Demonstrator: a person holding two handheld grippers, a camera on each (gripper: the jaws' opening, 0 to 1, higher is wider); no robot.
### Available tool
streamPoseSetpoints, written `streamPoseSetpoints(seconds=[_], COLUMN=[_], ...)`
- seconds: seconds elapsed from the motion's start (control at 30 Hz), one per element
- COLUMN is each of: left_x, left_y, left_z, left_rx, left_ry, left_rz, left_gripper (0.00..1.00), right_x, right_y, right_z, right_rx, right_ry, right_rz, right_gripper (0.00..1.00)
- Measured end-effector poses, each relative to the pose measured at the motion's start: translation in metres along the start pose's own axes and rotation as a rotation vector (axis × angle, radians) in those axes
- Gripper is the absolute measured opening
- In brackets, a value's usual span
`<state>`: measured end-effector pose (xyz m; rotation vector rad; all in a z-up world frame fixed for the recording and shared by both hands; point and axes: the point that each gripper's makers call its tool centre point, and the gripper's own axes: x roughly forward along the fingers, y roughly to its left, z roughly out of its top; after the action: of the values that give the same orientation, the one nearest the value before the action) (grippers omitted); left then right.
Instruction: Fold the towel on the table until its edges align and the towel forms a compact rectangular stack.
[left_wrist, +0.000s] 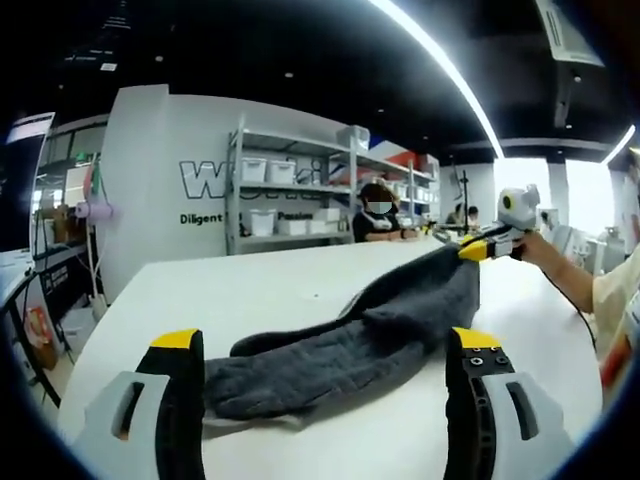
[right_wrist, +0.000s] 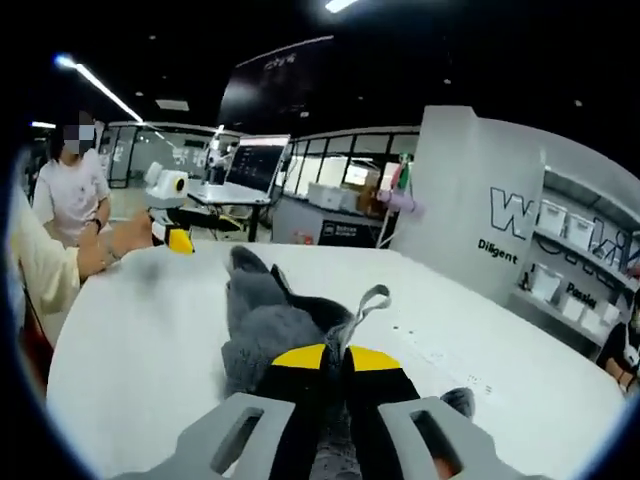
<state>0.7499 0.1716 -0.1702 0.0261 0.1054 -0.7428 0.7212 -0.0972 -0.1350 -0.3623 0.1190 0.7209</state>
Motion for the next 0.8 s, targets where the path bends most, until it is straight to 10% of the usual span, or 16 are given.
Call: streamPoseSetpoints(seconds=[0.8], left_x=[-0.005], left_y=[0.014], left_z=[0.004], left_rx=[-0.025], left_ry=[-0.023], left_rz=[0.046], left_gripper=[0.98], right_x=[-0.044], right_y=[0.005], right_z=[0.154], right_rx=[-0.415], right_ry=[-0.180], right_rz=[-0.091], right_gripper=[0.03])
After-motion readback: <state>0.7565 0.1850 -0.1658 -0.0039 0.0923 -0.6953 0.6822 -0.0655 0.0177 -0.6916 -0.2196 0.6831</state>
